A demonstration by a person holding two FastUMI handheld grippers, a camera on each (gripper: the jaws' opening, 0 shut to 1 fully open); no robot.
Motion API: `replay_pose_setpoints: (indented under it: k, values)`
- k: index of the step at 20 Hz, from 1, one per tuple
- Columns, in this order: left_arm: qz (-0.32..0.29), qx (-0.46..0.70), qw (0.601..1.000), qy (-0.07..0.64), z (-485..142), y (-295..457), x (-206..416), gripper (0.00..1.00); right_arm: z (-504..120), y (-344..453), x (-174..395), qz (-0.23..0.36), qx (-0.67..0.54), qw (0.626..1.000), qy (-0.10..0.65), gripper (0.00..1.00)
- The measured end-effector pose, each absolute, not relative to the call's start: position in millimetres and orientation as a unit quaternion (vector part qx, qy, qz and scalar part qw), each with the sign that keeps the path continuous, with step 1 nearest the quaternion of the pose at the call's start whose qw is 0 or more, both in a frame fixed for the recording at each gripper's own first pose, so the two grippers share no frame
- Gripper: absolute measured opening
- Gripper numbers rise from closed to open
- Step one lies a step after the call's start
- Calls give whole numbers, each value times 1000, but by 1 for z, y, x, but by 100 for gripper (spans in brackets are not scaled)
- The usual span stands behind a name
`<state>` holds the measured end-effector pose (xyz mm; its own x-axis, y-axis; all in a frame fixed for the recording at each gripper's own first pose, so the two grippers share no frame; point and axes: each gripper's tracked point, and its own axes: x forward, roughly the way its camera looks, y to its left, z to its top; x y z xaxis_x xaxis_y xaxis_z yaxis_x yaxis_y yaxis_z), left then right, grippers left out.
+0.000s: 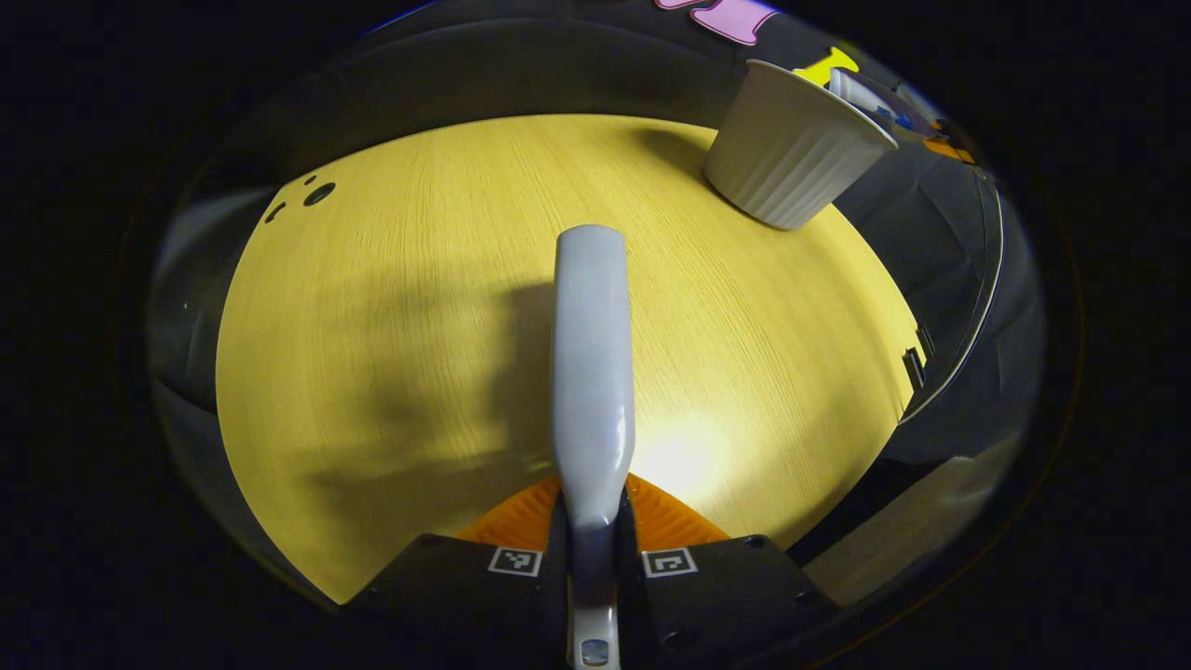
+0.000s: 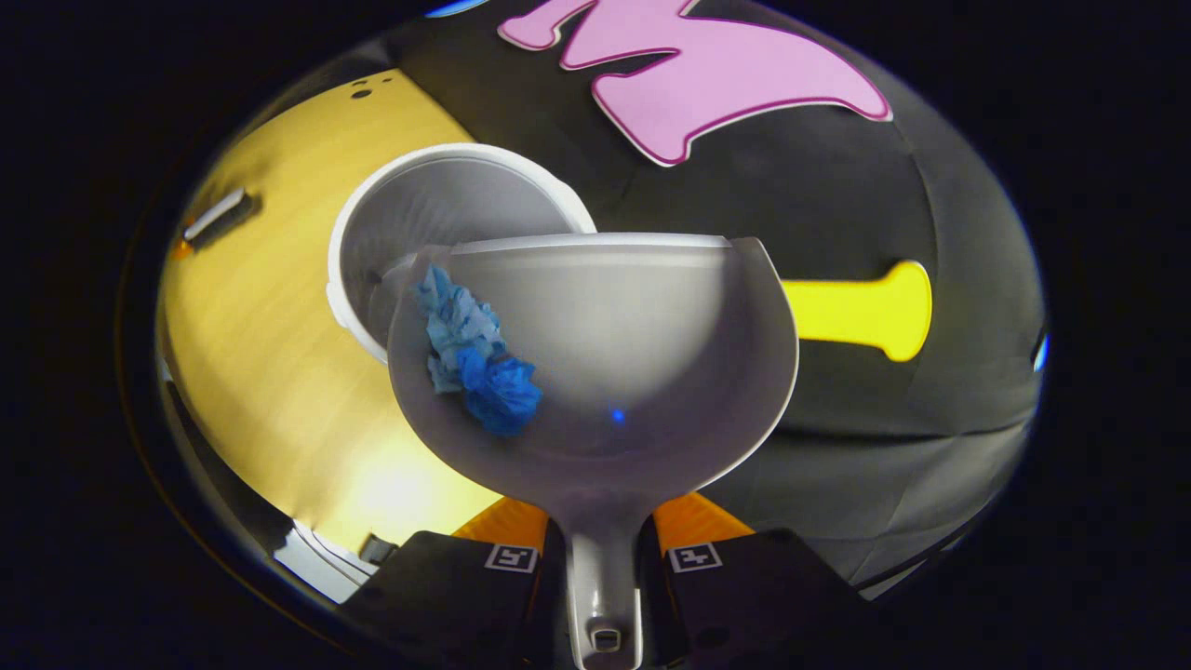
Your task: Pick up the small broom and dustpan from the desktop, sweep the trash into the dustpan with the broom, and then empty the trash into the garbage bin.
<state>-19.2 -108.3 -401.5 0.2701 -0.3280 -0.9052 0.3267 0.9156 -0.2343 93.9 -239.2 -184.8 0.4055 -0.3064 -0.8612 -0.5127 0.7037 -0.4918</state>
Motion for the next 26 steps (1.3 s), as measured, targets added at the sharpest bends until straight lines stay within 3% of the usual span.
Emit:
replay_pose_setpoints:
  k: [3,12,16,26]
  values:
    - [-205,-5,797,568,-402,-108,-19,25,-184,-243,102,87,-437,715,538,36]
    - [-206,-4,793,573,-406,-107,-22,25,-188,-237,108,100,-447,706,541,36]
    - [-207,0,793,573,-406,-108,-21,25,-181,-232,120,124,-517,670,518,36]
    - [-204,-7,793,574,-408,-109,-24,25,-183,-221,132,140,-545,659,499,36]
